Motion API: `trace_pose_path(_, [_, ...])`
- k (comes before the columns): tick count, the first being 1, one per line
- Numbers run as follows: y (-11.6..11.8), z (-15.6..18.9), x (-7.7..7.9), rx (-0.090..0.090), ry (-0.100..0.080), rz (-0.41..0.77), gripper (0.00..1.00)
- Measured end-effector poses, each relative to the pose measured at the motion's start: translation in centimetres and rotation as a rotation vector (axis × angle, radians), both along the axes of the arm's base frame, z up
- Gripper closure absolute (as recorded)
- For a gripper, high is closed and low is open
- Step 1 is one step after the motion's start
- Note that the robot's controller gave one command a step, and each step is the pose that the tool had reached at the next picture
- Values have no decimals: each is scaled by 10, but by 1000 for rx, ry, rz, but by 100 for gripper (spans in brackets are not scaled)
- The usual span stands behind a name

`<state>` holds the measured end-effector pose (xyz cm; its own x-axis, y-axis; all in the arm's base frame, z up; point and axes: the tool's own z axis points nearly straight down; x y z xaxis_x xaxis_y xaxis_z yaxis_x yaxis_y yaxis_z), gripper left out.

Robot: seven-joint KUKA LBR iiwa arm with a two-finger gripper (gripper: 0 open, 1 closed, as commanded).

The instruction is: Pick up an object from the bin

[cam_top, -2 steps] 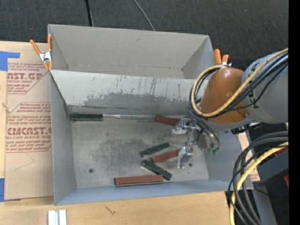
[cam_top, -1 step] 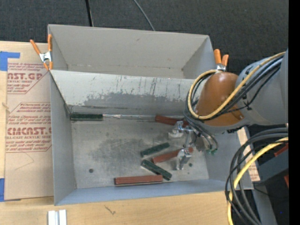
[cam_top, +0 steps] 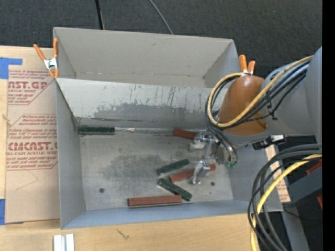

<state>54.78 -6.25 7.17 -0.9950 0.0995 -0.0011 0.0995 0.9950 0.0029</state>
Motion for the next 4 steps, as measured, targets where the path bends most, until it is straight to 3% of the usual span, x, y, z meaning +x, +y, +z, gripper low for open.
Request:
trace_pose_path(1, [0, 3, -7, -7, -11, 147, 0])
trace_pose_path(2, [1, 5, 3, -2, -6, 1, 100])
trace_pose_path(4, [1, 7, 2, -2, -4, 1, 100])
